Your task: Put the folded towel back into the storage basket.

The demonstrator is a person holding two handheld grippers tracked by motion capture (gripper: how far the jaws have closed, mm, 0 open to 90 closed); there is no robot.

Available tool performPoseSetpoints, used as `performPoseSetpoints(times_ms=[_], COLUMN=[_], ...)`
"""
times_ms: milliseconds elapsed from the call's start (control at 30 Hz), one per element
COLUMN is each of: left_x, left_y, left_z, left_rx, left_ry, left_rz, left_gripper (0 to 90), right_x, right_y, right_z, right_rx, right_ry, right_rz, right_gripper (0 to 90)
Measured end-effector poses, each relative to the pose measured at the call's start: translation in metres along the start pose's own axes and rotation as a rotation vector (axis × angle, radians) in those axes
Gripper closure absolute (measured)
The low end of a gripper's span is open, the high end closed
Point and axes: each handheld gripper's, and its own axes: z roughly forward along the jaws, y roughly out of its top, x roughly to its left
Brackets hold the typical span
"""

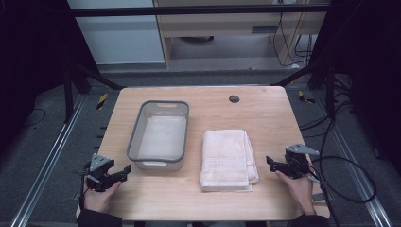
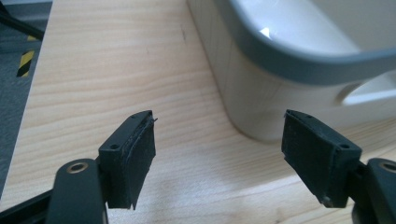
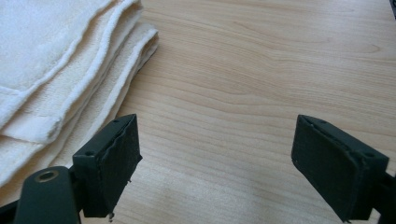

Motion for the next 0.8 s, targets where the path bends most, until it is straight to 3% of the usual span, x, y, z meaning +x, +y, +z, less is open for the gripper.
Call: performPoseSetpoints(times_ms=[200, 333, 467, 800], left_x=[0.001, 0.001, 0.0, -0.005], left_y=[0.006, 0.008, 0.017, 0.036], left_z=[-0.012, -0.015, -0.02, -0.027], left_rx=[-0.047, -0.067, -0.106, -0.14], left_ry=[-0.012, -0.024, -0.03, -0.045], left_rz=[-0.049, -0.057, -0.053, -0.04], left_gripper=[26.9, 27.7, 27.9, 28.1], right_x=[0.002, 0.003, 0.006, 0.008], right_y=[0.004, 0.007, 0.014, 0.034], right_z=[-0.009, -0.013, -0.019, -0.03], right_rx=[-0.027, -0.054, -0.09, -0.117], right_ry=[-0.014, -0.024, -0.015, 0.012], right_rz=[0.004, -0.016, -0.022, -0.027], right_gripper=[16.8, 18.0, 20.5, 23.3])
